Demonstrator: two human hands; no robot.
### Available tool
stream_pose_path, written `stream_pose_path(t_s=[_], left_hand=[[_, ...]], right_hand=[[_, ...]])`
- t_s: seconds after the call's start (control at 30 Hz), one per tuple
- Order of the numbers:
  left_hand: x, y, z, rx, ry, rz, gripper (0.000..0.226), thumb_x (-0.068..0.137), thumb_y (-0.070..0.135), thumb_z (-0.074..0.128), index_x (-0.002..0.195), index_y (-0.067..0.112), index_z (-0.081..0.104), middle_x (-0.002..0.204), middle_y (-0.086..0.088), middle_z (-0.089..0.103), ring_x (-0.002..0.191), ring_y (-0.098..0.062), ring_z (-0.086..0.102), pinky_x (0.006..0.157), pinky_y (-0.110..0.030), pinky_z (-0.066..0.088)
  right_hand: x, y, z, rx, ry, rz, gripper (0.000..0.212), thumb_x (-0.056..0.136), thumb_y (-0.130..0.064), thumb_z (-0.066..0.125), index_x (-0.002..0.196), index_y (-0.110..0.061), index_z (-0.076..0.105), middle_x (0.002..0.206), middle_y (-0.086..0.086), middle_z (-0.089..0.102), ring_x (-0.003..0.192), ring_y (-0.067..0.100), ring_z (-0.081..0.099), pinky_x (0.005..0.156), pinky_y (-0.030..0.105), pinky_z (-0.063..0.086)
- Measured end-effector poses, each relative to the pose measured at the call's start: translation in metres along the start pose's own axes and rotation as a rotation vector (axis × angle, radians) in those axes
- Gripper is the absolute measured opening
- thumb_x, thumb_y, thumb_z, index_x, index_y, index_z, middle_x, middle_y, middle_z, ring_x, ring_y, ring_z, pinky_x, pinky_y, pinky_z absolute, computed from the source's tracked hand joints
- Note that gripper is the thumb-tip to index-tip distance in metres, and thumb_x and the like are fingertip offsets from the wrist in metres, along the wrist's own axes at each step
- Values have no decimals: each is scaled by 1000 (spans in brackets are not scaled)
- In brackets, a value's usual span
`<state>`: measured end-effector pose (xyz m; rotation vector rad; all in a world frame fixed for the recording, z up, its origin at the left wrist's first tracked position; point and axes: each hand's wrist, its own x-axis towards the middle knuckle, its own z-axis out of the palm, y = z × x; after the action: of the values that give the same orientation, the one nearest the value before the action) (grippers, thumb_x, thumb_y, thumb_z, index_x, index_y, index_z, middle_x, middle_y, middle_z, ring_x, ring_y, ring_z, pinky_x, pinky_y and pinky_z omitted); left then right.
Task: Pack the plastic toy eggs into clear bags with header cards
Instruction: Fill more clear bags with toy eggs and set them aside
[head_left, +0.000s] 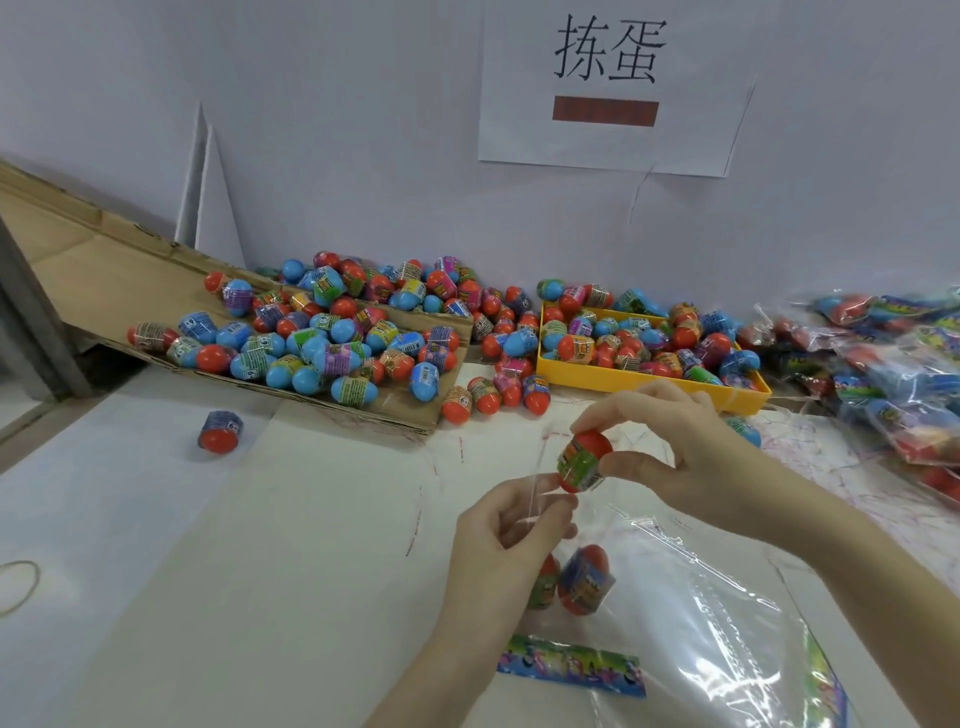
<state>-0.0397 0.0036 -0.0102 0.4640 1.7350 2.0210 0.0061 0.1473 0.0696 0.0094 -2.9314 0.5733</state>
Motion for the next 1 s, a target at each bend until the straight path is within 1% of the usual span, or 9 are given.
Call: stream_pose_path(t_s=[0.1,0.23,0.33,0.47,0.57,0.67,0.77,0.87,1.0], left_hand=[[0,1,0,-27,-12,6,13,88,19,59,88,31,63,81,14,73,76,-4,69,58,-7,48],[1,1,0,-28,1,-5,14,89,18,57,81,27,65,76,14,72,74,-6,69,62,-11,52],[0,-1,0,6,26,-1,12,87,22,61,78,27,66,78,13,72,77,-4,68,62,-7,49],[0,-1,0,8,54,-20,5,83,21,67,78,24,68,72,10,71,77,-7,68,55,-5,46],[-1,0,0,1,60,-24,8,80,20,70,75,25,67,73,9,72,79,-8,68,54,-5,46],[-1,-1,0,7,54,-13,9,79,19,71,75,25,67,81,6,72,83,-10,68,57,-6,47],[0,-1,0,14,40,0,11,79,15,70,77,25,67,85,6,72,86,-11,67,64,-9,50],[0,-2,0,20,26,3,14,80,12,70,79,26,67,88,9,72,86,-9,67,68,-12,52],[0,-3,0,24,12,21,13,79,13,70,81,26,68,89,9,72,86,-10,68,70,-13,52]], right_hand=[[-3,1,0,227,82,31,39,92,-13,45,98,-52,42,100,-32,46,96,-8,43,89,17,32],[-5,-3,0,445,231,67,22,90,-28,37,98,-44,49,99,-20,53,88,-11,49,71,9,44],[-7,-6,-2,529,328,112,29,63,-50,48,89,-37,52,83,-13,61,77,7,57,67,25,49],[-13,-9,-1,637,383,96,39,55,-29,76,87,-23,55,75,-6,68,65,4,59,60,17,46],[-15,-11,5,499,405,68,39,66,-12,73,90,-31,49,77,-9,65,76,1,59,69,10,47],[-16,-17,7,363,367,-39,33,74,-19,68,94,-40,52,87,-19,62,90,1,56,77,9,46],[-16,-18,8,75,383,-122,29,71,-28,69,100,-27,66,98,-8,59,88,11,56,76,22,46],[-14,-11,11,-264,383,-162,42,61,-12,81,102,-13,70,92,7,66,83,30,60,72,41,41],[-16,-10,13,-346,307,-189,50,52,-9,88,98,-13,68,85,1,69,76,22,58,64,28,36]])
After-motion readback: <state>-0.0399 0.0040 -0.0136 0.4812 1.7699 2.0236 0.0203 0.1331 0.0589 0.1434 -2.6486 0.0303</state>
